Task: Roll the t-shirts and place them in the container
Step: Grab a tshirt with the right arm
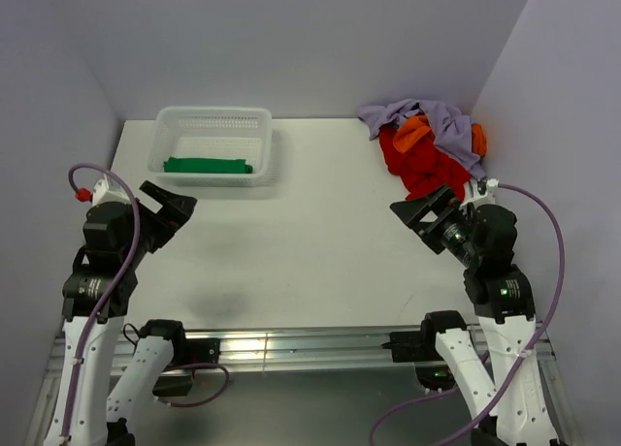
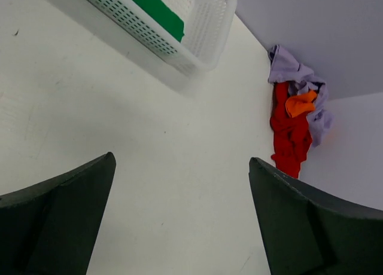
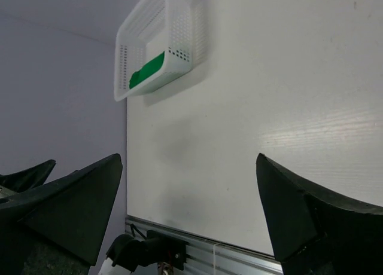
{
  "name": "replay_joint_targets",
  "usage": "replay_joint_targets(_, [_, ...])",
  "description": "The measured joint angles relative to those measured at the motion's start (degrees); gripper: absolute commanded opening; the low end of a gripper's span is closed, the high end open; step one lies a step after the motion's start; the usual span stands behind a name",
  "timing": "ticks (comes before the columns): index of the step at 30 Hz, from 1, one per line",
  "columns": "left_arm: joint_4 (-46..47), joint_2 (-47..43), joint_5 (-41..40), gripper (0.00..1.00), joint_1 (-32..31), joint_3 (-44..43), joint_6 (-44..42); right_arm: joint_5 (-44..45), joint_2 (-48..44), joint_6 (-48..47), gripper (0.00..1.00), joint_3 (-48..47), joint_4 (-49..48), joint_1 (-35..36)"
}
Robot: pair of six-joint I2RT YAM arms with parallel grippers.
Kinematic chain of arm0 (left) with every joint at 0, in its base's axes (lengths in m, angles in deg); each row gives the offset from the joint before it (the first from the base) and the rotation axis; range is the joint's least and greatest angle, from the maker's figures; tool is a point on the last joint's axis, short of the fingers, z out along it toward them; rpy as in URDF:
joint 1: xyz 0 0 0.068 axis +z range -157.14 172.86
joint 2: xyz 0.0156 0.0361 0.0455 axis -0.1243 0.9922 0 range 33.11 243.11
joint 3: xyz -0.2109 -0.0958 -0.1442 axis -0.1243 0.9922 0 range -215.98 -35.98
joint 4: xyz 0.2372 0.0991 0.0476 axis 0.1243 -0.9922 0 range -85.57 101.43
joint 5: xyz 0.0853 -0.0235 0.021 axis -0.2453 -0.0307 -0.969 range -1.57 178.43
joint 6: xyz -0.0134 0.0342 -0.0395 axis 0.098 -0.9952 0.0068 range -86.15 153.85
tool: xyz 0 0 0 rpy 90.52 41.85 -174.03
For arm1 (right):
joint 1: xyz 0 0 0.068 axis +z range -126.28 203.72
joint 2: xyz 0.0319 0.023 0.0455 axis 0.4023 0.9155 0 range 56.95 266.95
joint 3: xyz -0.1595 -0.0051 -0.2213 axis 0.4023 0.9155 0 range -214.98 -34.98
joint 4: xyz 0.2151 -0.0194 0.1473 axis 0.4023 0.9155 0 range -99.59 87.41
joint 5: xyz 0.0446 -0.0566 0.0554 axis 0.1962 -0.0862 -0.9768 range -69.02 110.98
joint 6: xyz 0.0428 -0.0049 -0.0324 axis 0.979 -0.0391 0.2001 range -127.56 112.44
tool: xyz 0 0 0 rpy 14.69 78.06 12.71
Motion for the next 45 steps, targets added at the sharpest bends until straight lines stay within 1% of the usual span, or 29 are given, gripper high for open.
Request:
replay_joint_targets(3, [0.4,2.7,3.4,1.00,0.0,-0.9,-2.7,1.5,0.3,0.1,1.00,0.7,1.2,0.0])
replay_joint_targets(6, [1.1,9.1,5.1,1.00,-0.3,-4.3,-4.7,3.0,0.6,0.0,0.99,0.6,1.7,0.0])
replay_joint_targets(8, [1.8,15.7,4.3,0.99,-1.9,-7.7,-6.1,3.4,2.2,-0.6,0.98,0.1,2.4,0.0])
replay_joint_targets(12, [3.1,33.4,-0.2,1.00,-9.2,-18.7,-9.2,4.5,6.4,-2.4,0.98,-1.6,2.9,0.0])
replay_joint_targets(14, [2.3,42.1,-1.9,1.00,-12.0,-24.4,-11.0,5.4,7.8,-3.5,0.97,-2.3,2.9,0.0])
replay_joint_targets(17, [2.2,54.3,-5.6,0.98,-15.2,-33.1,-13.9,6.6,10.0,-5.5,0.93,-3.3,2.9,0.0])
replay_joint_targets(18, [2.7,57.5,-7.0,0.98,-16.0,-34.8,-14.8,6.8,10.6,-6.1,0.92,-3.5,2.6,0.0])
replay_joint_targets(22, [3.1,69.7,-9.7,0.95,-18.3,-40.9,-17.4,8.1,13.4,-8.5,0.91,-3.6,1.6,0.0])
replay_joint_targets(25, [2.2,79.1,-10.1,0.94,-18.7,-48.6,-19.1,9.9,16.7,-10.3,0.91,-3.9,0.8,0.0])
replay_joint_targets(27, [2.5,83.8,-10.3,0.93,-18.7,-52.2,-20.1,11.1,18.9,-11.2,0.91,-4.2,0.3,0.0])
replay_joint_targets(28, [2.9,85.6,-10.3,0.91,-18.7,-53.4,-20.8,11.8,20.2,-11.7,0.91,-4.3,0.1,0.0])
replay_joint_targets(29, [3.0,86.9,-10.4,0.88,-18.7,-54.1,-21.2,12.4,21.2,-12.1,0.90,-4.4,-0.2,0.0])
replay_joint_targets(30, [2.9,88.2,-10.5,0.80,-18.7,-55.0,-21.8,13.1,22.1,-12.3,0.89,-4.7,-0.2,0.0])
replay_joint_targets(32, [2.5,91.3,-11.3,0.69,-18.7,-58.1,-22.8,14.6,23.7,-12.8,0.86,-5.1,-0.6,0.0])
replay_joint_targets(33, [2.1,92.7,-11.6,0.55,-18.7,-59.7,-23.4,15.1,24.4,-13.0,0.83,-5.1,-1.0,0.0])
replay_joint_targets(35, [2.3,95.2,-12.3,0.37,-18.7,-62.3,-24.1,16.4,25.5,-13.3,0.79,-5.2,-1.8,0.0])
replay_joint_targets(36, [2.5,95.7,-12.8,0.22,-18.7,-62.7,-24.5,17.1,26.3,-13.3,0.73,-5.5,-2.0,0.0])
replay_joint_targets(37, [2.7,96.1,-13.3,0.15,-18.6,-62.8,-25.0,17.7,26.9,-13.3,0.70,-5.6,-2.4,0.0])
replay_joint_targets(38, [3.1,96.1,-14.2,0.05,-18.7,-62.8,-27.3,18.4,27.7,-13.4,0.69,-5.9,-2.5,0.0])
replay_joint_targets(39, [3.3,96.1,-14.7,0.00,-18.7,-62.8,-28.5,19.3,28.7,-13.5,0.69,-6.3,-2.9,0.0])
replay_joint_targets(42, [3.4,96.1,-15.4,0.00,-17.5,-62.7,-30.9,21.7,32.7,-13.9,0.69,-7.3,-4.4,-0.6])
replay_joint_targets(45, [4.0,96.1,-14.3,0.00,-14.5,-62.2,-33.3,23.9,38.4,-14.4,0.70,-8.5,-5.5,-2.4])
